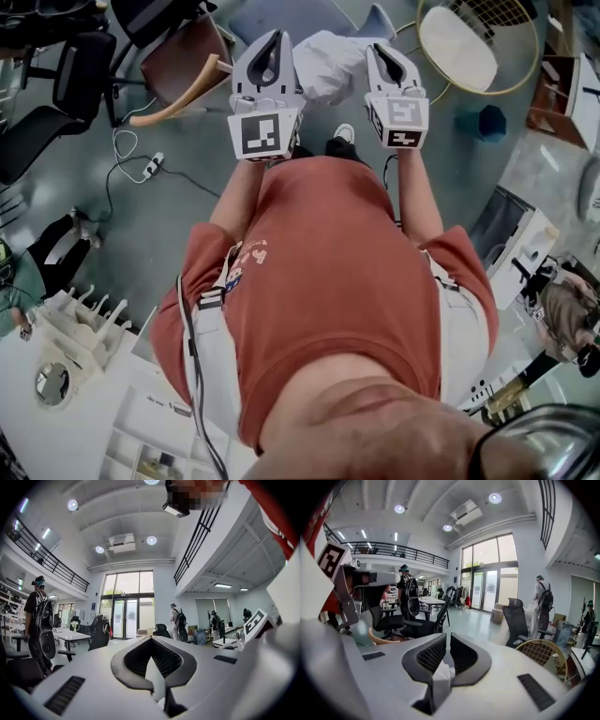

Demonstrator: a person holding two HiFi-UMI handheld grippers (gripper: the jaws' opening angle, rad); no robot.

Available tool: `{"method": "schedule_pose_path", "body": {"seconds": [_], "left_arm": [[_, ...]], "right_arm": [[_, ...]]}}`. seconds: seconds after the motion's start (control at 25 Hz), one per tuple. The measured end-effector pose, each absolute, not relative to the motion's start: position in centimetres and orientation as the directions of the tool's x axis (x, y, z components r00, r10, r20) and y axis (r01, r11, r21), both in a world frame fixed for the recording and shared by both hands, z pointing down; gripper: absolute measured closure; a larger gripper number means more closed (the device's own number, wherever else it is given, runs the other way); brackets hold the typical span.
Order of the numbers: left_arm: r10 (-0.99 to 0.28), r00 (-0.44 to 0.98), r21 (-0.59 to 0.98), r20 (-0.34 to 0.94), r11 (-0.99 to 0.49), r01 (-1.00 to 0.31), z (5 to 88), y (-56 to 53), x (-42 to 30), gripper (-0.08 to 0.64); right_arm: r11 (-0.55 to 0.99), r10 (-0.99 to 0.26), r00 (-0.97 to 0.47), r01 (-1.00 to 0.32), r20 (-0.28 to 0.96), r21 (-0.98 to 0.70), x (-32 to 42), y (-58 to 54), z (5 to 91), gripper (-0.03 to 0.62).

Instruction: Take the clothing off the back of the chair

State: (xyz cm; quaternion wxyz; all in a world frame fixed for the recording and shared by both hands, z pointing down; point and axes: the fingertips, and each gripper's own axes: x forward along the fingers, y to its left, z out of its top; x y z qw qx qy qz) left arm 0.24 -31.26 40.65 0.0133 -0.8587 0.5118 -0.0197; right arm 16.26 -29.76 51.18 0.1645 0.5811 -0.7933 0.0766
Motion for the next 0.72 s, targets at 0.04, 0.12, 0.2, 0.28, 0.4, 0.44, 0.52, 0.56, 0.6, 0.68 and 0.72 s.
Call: {"method": "schedule_pose_path", "body": {"seconds": [0.04,0.12,0.2,0.28,0.4,0.44,0.52,0.56,0.6,0.68,0.72], "left_arm": [[-0.878,0.477,-0.047,0.037,-0.478,-0.877,41.2,-31.2,0.1,0.546],[-0.879,0.476,-0.037,0.040,-0.477,-0.878,41.9,-31.0,0.0,0.546],[-0.881,0.472,-0.013,0.007,-0.472,-0.881,42.2,-31.1,0.0,0.546],[-0.884,0.468,-0.014,0.007,-0.468,-0.884,43.1,-31.1,-0.2,0.546],[-0.889,0.457,-0.002,0.037,-0.458,-0.889,44.4,-31.1,-0.6,0.546],[-0.890,0.454,0.004,0.045,-0.455,-0.891,44.8,-31.1,-0.7,0.546],[-0.889,0.453,0.011,0.057,-0.454,-0.891,45.5,-31.0,-0.8,0.546],[-0.890,0.452,0.012,0.063,-0.453,-0.892,45.8,-31.0,-0.8,0.546],[-0.890,0.450,0.012,0.068,-0.450,-0.893,46.1,-31.1,-0.8,0.546],[-0.892,0.445,0.016,0.079,-0.445,-0.896,46.6,-31.1,-1.0,0.546],[-0.893,0.441,0.020,0.084,-0.441,-0.897,46.9,-31.1,-1.1,0.546]], "right_arm": [[0.319,-0.888,-0.273,-0.945,0.369,0.068,16.1,-29.7,52.2,0.558],[0.333,-0.867,-0.284,-0.941,0.408,0.053,15.8,-29.5,54.1,0.554],[0.352,-0.841,-0.303,-0.936,0.447,0.029,15.5,-29.2,56.0,0.534],[0.384,-0.808,-0.330,-0.923,0.488,0.011,15.0,-28.9,57.8,0.481],[0.460,-0.735,-0.387,-0.888,0.557,-0.009,13.9,-28.2,60.2,0.378],[0.493,-0.705,-0.409,-0.870,0.580,-0.015,13.4,-27.9,60.9,0.340],[0.558,-0.638,-0.453,-0.829,0.623,-0.031,12.7,-27.4,62.1,0.298],[0.588,-0.605,-0.469,-0.808,0.644,-0.036,12.5,-27.2,62.5,0.278],[0.619,-0.572,-0.480,-0.784,0.665,-0.034,12.2,-27.0,62.9,0.261],[0.687,-0.508,-0.481,-0.726,0.715,0.000,11.8,-26.4,63.7,0.236],[0.721,-0.479,-0.470,-0.692,0.741,0.026,11.8,-26.3,64.3,0.226]]}}
